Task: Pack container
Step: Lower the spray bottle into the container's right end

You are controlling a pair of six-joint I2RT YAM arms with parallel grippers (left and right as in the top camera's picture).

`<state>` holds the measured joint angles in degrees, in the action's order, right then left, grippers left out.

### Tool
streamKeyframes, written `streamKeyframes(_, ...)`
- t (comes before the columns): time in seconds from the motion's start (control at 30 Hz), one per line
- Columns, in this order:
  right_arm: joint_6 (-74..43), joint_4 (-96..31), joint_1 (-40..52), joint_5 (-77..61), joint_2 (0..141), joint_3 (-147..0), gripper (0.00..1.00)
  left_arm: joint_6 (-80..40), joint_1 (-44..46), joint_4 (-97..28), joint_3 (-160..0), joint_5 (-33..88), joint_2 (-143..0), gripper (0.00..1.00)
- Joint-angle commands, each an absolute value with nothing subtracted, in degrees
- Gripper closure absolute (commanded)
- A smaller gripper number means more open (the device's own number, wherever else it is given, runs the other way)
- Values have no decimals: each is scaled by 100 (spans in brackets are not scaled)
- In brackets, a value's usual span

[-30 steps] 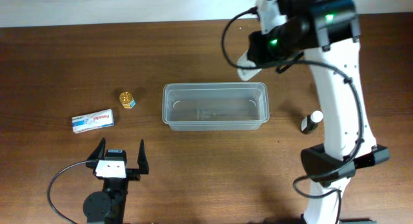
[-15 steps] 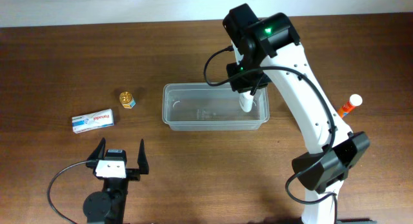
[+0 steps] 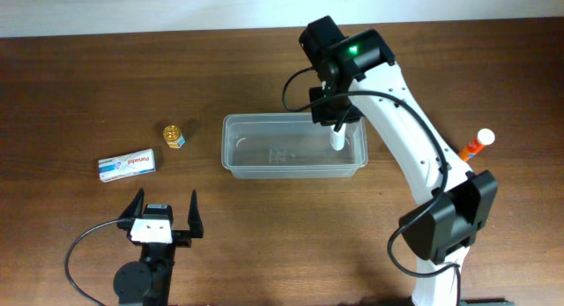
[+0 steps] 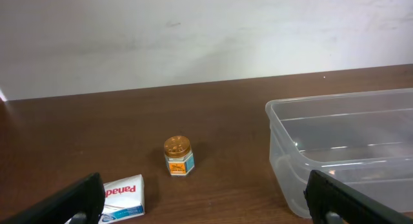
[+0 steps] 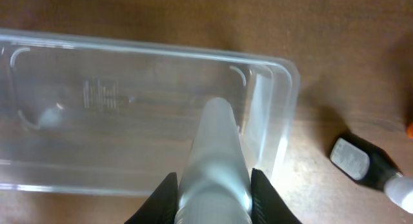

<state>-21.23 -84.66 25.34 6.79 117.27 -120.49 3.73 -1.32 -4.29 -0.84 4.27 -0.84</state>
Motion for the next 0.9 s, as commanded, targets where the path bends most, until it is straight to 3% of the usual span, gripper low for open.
streamKeyframes(0.0, -2305, -8204, 2547, 867, 11609, -11740, 78, 484, -167, -436, -51, 408, -34, 0)
streamKeyframes(0.87, -2493, -7636, 2283, 1096, 11684, -11115, 79, 482, -167, -436, -51, 408, -34, 1)
